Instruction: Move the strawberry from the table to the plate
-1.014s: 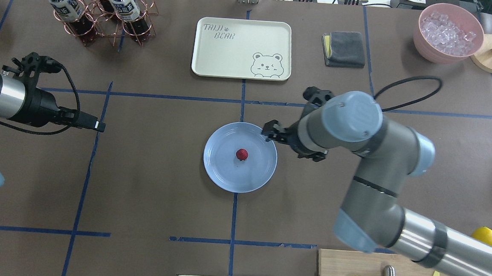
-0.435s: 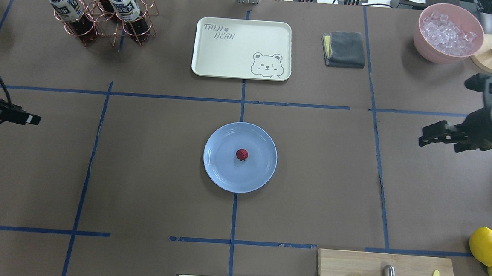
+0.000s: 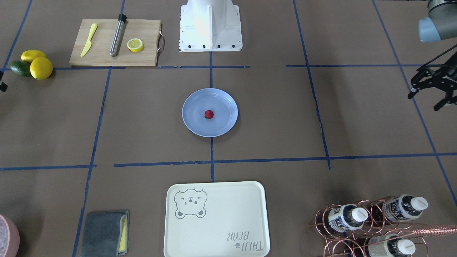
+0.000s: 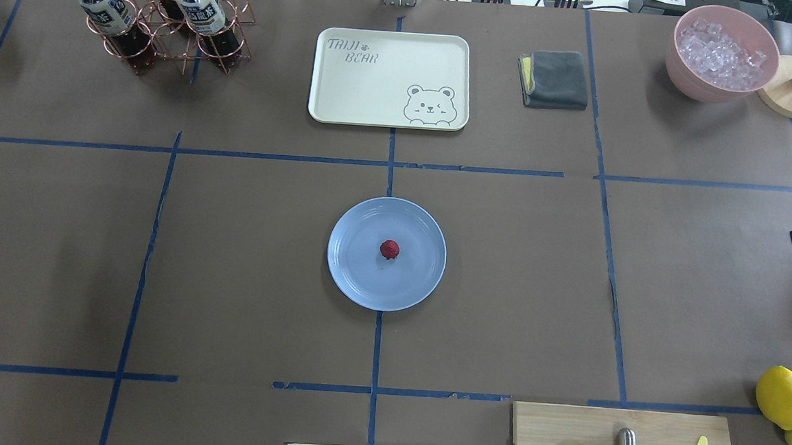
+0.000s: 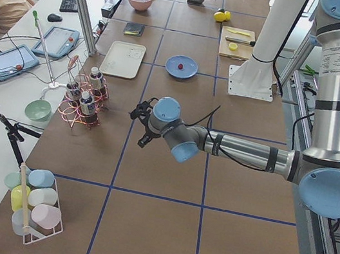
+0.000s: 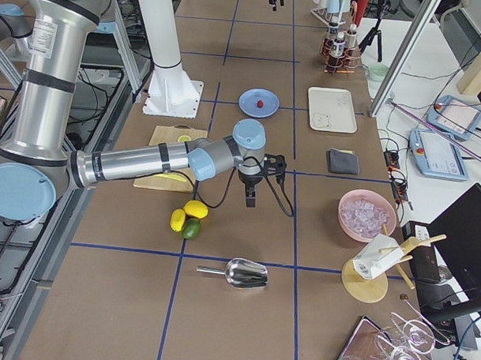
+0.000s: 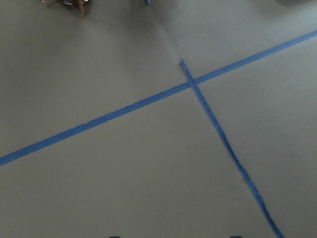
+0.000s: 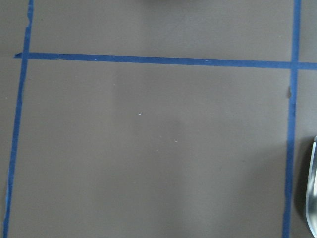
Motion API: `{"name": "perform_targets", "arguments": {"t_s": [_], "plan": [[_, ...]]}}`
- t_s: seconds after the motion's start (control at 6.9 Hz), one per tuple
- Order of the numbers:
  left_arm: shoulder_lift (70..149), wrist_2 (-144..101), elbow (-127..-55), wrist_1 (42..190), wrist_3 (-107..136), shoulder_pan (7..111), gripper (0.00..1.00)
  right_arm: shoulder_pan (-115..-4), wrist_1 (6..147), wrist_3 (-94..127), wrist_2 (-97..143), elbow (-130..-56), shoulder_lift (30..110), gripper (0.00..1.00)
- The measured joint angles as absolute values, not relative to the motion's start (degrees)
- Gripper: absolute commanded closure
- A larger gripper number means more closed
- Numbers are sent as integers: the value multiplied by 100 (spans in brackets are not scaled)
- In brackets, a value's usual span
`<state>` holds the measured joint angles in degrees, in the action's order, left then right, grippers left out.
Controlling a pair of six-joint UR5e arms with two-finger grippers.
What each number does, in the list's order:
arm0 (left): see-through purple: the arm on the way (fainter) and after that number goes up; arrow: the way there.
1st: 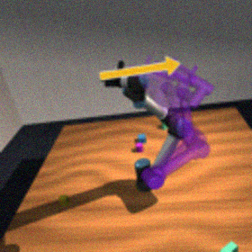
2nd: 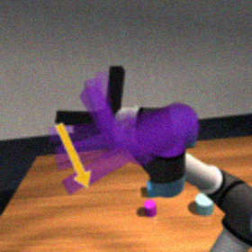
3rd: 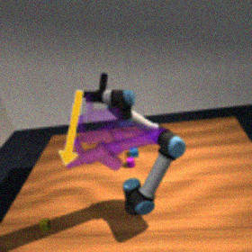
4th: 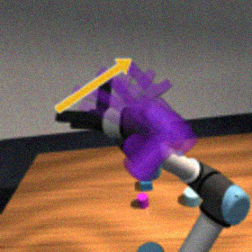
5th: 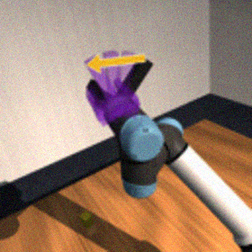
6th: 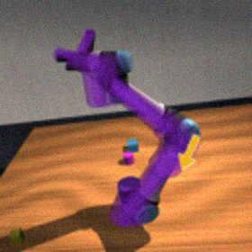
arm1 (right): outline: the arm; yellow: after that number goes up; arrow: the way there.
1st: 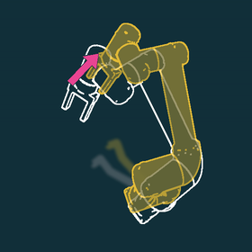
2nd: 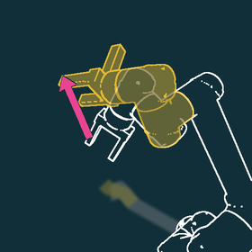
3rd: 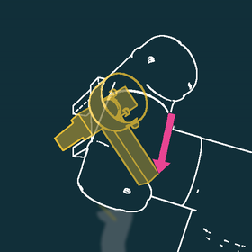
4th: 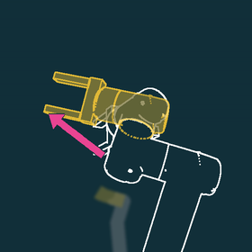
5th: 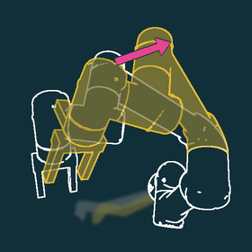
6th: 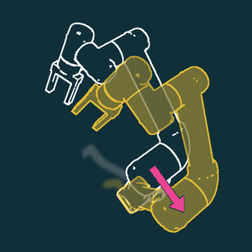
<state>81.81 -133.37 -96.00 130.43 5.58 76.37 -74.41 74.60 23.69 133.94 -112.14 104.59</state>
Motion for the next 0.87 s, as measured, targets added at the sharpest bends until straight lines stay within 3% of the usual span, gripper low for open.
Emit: {"name": "perform_targets", "arguments": {"t_s": [0.43,0.87], "plan": [[8504,-13350,-9865,10167,-1099,8838,0,-8435,7490,1140,13824,-10962,10791,0],[8444,-14138,-10058,9139,-794,9038,0,-8673,7806,617,13906,-10833,10787,0]]}}
